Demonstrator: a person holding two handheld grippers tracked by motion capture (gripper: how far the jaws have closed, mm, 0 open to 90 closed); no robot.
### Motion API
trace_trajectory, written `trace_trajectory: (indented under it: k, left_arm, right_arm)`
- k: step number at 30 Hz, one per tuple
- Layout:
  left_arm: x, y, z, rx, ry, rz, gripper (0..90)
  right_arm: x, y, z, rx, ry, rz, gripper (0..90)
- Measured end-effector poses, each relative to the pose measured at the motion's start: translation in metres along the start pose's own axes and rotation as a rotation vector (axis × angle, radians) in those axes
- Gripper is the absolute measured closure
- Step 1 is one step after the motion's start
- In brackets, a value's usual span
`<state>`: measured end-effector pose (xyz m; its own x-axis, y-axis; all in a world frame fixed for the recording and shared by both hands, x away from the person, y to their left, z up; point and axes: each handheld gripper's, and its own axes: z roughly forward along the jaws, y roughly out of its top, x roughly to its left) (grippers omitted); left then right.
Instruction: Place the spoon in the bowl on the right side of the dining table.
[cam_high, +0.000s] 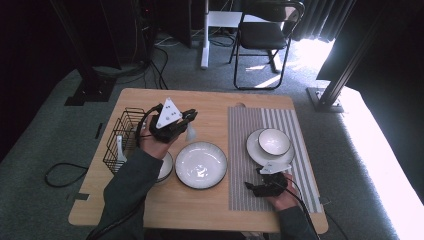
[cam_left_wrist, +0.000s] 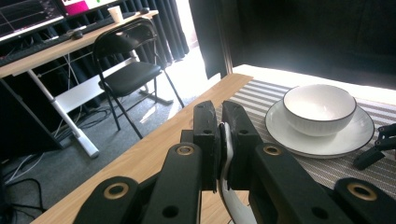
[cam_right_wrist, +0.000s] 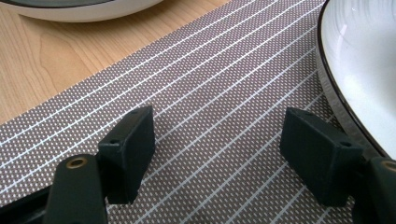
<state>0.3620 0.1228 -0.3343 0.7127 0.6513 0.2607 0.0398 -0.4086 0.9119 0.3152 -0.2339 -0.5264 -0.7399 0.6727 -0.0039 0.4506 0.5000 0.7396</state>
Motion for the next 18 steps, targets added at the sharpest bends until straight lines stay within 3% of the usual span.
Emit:
trace_trajectory:
  k: [18]
  left_arm:
    - [-0.016, 0.004, 0.022, 0.005, -0.024, 0.026, 85.8]
  right_arm:
    - [0.0, 0.0, 0.0, -0.001, -0.001, -0.001, 26.0]
